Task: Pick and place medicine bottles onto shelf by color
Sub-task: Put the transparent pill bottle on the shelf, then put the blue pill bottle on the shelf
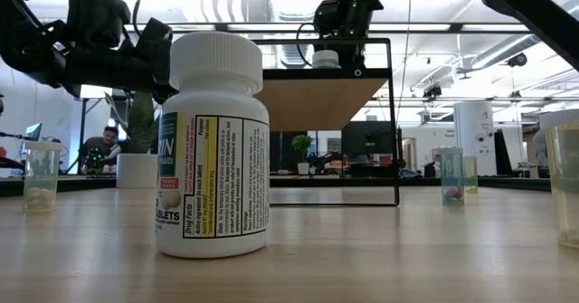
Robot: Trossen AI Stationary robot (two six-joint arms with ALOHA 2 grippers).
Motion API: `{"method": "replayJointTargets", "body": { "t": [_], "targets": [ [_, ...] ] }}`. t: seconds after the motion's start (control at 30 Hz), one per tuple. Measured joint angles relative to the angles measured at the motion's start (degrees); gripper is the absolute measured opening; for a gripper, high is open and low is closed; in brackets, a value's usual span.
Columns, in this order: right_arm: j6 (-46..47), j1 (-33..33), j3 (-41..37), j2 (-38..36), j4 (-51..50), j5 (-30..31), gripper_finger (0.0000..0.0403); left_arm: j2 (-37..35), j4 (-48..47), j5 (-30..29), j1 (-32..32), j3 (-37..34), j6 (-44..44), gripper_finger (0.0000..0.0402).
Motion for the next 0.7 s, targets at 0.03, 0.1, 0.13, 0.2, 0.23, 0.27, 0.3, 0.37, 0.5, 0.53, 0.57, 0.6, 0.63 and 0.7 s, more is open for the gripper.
{"method": "replayJointTargets", "body": {
  "t": [0.03, 0.1, 0.13, 0.2, 0.23, 0.27, 0.3, 0.37, 0.5, 0.53, 0.57, 0.6, 0.63, 0.7],
  "targets": [
    [-0.24, 0.00, 0.00, 0.00, 0.00, 0.01, 0.0161, 0.00, 0.00, 0.00, 0.00, 0.00, 0.00, 0.0040],
    [-0.47, 0.00, -0.02, 0.00, 0.00, 0.01, 0.0161, 0.00, 0.00, 0.02, 0.02, 0.00, -0.02, 0.0040],
    [-0.47, 0.00, -0.02, 0.00, 0.00, -0.01, 0.0161, 0.00, 0.00, 0.02, 0.01, 0.00, -0.02, 0.0040],
    [-0.48, 0.00, -0.02, 0.00, 0.08, 0.00, 0.0161, 0.00, 0.00, 0.02, 0.01, 0.00, -0.04, 0.0040],
    [-0.49, 0.00, -0.02, 0.00, 0.26, 0.01, 0.0161, 0.00, 0.00, 0.02, 0.00, 0.00, -0.05, 0.0040],
    [-0.49, 0.00, -0.02, 0.00, 0.46, 0.01, 0.0162, 0.00, 0.00, 0.04, 0.01, 0.00, -0.05, 0.0040],
    [-0.50, 0.00, -0.02, 0.00, 0.67, 0.01, 0.0162, 0.00, 0.00, 0.04, 0.00, 0.00, -0.05, 0.0040],
    [-0.74, 0.00, -0.04, 0.00, 1.79, 0.01, 0.0162, 0.00, 0.00, 0.15, -0.02, -0.02, -0.05, 0.0040],
    [-0.91, 0.00, -0.04, 0.00, 3.48, 0.01, 0.0162, 0.00, 0.00, 0.17, -0.03, -0.02, -0.05, 0.0040],
    [-0.98, 0.00, -0.02, 0.00, 3.42, 0.01, 0.0162, -0.01, 0.00, 0.17, -0.03, -0.02, -0.05, 0.0040],
    [-1.06, 0.00, -0.01, 0.00, 3.37, 0.01, 0.0162, 0.00, 0.00, 0.17, -0.03, -0.04, -0.05, 0.0040],
    [-1.17, 0.00, 0.13, 0.00, 3.37, 0.01, 0.0162, 0.00, 0.00, 0.17, -0.03, -0.03, -0.05, 0.0040],
    [-1.17, 0.00, 0.31, -0.07, 3.41, 0.01, 0.0162, 0.00, 0.00, 0.17, -0.03, -0.03, -0.05, 0.0040],
    [-1.23, 0.00, 0.67, -0.48, 3.20, -0.01, 0.0162, 0.00, 0.00, 0.15, -0.03, -0.04, -0.05, 0.0040]
  ]
}}
